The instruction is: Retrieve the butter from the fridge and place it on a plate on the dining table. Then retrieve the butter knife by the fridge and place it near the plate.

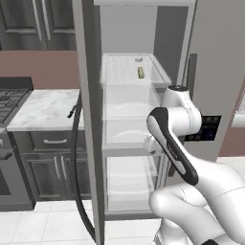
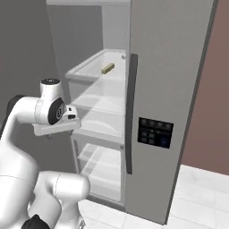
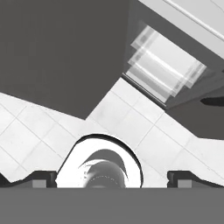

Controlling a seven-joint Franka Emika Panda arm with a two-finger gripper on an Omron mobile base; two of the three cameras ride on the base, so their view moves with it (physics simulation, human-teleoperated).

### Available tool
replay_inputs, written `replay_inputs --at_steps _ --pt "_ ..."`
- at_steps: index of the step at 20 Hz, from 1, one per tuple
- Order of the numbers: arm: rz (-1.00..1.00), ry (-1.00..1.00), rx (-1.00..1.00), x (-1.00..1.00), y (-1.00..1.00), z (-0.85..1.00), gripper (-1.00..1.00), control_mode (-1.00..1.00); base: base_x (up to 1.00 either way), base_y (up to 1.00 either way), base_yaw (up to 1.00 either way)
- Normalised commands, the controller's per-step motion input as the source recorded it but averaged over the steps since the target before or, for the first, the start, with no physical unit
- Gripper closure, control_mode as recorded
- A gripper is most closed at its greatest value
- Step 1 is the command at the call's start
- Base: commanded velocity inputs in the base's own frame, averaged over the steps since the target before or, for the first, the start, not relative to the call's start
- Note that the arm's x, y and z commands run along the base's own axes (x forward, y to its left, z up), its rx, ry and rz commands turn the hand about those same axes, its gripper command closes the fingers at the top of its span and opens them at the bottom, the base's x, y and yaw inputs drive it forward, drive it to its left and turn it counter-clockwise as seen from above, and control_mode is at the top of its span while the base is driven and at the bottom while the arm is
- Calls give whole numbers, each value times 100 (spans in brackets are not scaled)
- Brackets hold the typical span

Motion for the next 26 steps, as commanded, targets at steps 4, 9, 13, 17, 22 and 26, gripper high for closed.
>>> replay_inputs --at_steps 4,9,13,17,22,26 --pt "0 0 0 0 0 0 -100 100 57 10 -8" --pt "0 0 0 0 0 0 -100 100 55 -10 -2" --pt "0 0 0 0 0 0 -100 100 62 7 -4" --pt "0 0 0 0 0 0 -100 100 60 21 -4" --pt "0 0 0 0 0 0 -100 100 50 19 -1" --pt "0 0 0 0 0 0 -100 100 38 25 -3"
